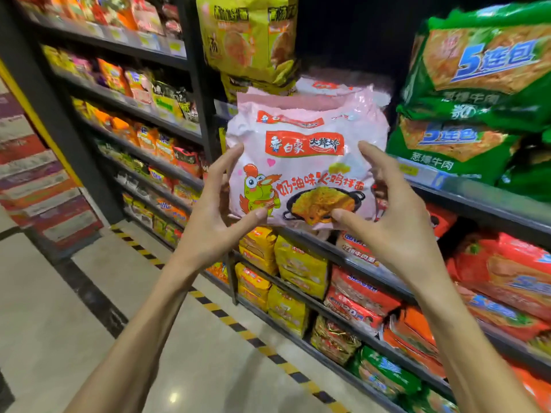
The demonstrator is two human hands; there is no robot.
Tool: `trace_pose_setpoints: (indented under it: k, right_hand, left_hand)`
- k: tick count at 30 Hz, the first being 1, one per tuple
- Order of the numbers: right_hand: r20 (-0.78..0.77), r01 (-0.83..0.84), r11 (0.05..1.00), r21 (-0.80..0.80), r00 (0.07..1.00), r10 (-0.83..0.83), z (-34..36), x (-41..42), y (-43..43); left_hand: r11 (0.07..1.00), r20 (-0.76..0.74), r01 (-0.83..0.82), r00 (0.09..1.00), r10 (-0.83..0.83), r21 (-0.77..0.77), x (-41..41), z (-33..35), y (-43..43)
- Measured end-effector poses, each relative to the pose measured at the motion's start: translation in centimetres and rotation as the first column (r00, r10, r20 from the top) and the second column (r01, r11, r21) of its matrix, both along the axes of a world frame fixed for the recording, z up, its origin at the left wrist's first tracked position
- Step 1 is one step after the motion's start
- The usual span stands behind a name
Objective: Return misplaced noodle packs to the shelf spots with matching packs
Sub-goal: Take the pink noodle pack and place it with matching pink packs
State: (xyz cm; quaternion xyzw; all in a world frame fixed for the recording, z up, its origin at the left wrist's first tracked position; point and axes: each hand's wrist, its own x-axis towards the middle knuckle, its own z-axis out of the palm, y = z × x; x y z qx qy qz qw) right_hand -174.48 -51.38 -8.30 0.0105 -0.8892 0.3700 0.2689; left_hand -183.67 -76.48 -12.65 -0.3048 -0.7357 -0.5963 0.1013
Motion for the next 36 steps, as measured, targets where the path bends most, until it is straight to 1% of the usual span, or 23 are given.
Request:
trace_pose_setpoints:
  k: [6,8,12,16,19,23,27,31,34,36]
  right_hand:
    - [-0.151,0.111,0.994,0.005,0.983,-0.109,1.4,-1.9,-1.7]
    - [-0.175,0.148,0.989,0.009,0.974,-0.144,2.0,-2.8,-2.0]
    - [-0.274,0.241,0.970,0.030,0.935,-0.224,3.9,-5.6,-1.3]
    - [-0.343,0.345,0.935,0.085,0.891,-0.298,5.1,-8.3,-0.6]
    - [-0.405,0.394,0.909,0.132,0.859,-0.314,5.4,-10.4,0.4]
    - [-0.463,0.441,0.886,0.147,0.822,-0.332,5.2,-12.9,1.7]
    - [-0.503,0.465,0.874,0.143,0.795,-0.340,4.6,-15.5,3.1]
    - [-0.520,0.487,0.869,0.089,0.766,-0.377,3.1,-17.9,4.0]
    - [-0.509,0.513,0.857,0.049,0.752,-0.420,2.4,-19.5,4.7]
    - [-0.527,0.511,0.859,0.037,0.740,-0.418,2.2,-20.4,5.1]
  left_hand:
    - [0.986,-0.075,0.164,0.983,-0.166,-0.038,-6.2,2.3,-0.4]
    - [0.983,-0.120,0.178,0.976,-0.181,-0.042,-7.9,3.5,0.3]
    - [0.977,-0.234,0.211,0.951,-0.204,0.008,-11.3,5.6,2.5]
    - [0.963,-0.270,0.267,0.931,-0.247,0.042,-15.3,6.7,4.4]
    - [0.948,-0.329,0.311,0.903,-0.275,0.061,-17.7,7.1,5.8]
    - [0.933,-0.355,0.328,0.898,-0.259,0.148,-20.0,7.1,8.4]
    - [0.945,-0.389,0.270,0.903,-0.182,0.185,-22.8,7.4,10.5]
    - [0.956,-0.417,0.248,0.894,-0.163,0.157,-24.9,7.0,11.9]
    - [0.961,-0.413,0.221,0.901,-0.136,0.167,-25.9,6.3,13.0]
    - [0.960,-0.397,0.217,0.908,-0.133,0.175,-26.5,5.9,13.8]
